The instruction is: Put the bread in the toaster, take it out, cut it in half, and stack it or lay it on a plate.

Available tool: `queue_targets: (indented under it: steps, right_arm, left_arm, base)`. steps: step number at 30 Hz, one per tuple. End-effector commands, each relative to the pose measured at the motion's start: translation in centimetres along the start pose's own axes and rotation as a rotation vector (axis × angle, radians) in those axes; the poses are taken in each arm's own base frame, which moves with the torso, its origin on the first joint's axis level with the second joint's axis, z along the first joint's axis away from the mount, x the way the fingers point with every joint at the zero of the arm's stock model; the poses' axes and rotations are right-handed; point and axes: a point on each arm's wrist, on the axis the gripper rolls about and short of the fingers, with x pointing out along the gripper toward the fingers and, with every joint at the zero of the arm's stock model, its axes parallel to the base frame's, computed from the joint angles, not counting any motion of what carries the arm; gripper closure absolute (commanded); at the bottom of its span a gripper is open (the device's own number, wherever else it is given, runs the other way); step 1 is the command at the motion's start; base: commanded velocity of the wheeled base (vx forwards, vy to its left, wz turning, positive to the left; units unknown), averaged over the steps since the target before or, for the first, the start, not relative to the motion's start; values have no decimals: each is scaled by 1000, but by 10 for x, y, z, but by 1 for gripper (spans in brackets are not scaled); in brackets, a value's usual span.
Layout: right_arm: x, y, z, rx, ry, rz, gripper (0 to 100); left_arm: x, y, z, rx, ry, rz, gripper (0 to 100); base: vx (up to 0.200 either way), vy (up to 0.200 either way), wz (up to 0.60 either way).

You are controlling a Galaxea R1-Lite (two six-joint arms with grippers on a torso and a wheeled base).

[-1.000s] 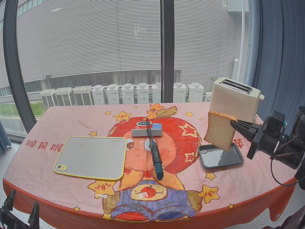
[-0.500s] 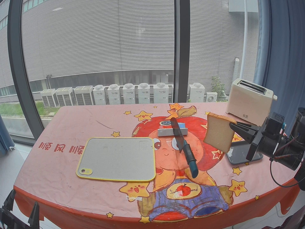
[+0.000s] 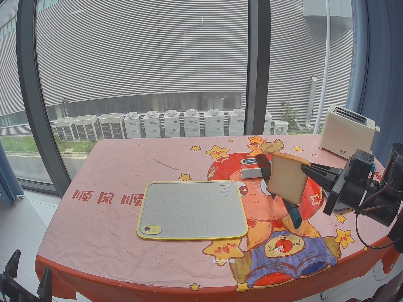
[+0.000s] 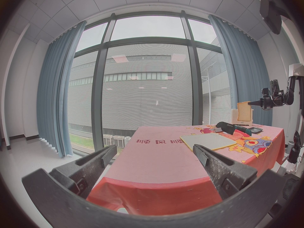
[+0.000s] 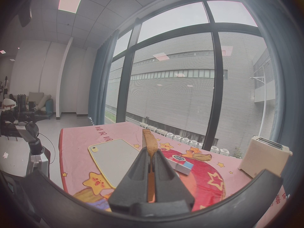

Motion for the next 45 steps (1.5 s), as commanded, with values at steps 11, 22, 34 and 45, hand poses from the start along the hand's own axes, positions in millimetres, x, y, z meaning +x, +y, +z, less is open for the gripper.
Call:
queue_targets:
  steps: [11,22,34,45]
  right_arm:
    - [8,9,-11,10,49,45,100]
    - [10,11,-26,44,113,53,100]
    - [33,18,-35,252,169,84,100]
    - [60,42,-55,385,169,158,100]
  left_arm:
    - [0,0,-5,2,1,1,0]
    - [0,0,-5,4,3,1,0]
    - [0,0,-5,4,1,1,0]
    - [0,0,-5,4,3,1,0]
  base:
    - [0,145,0]
    - [0,0,0]
    - [0,0,0]
    - [0,0,0]
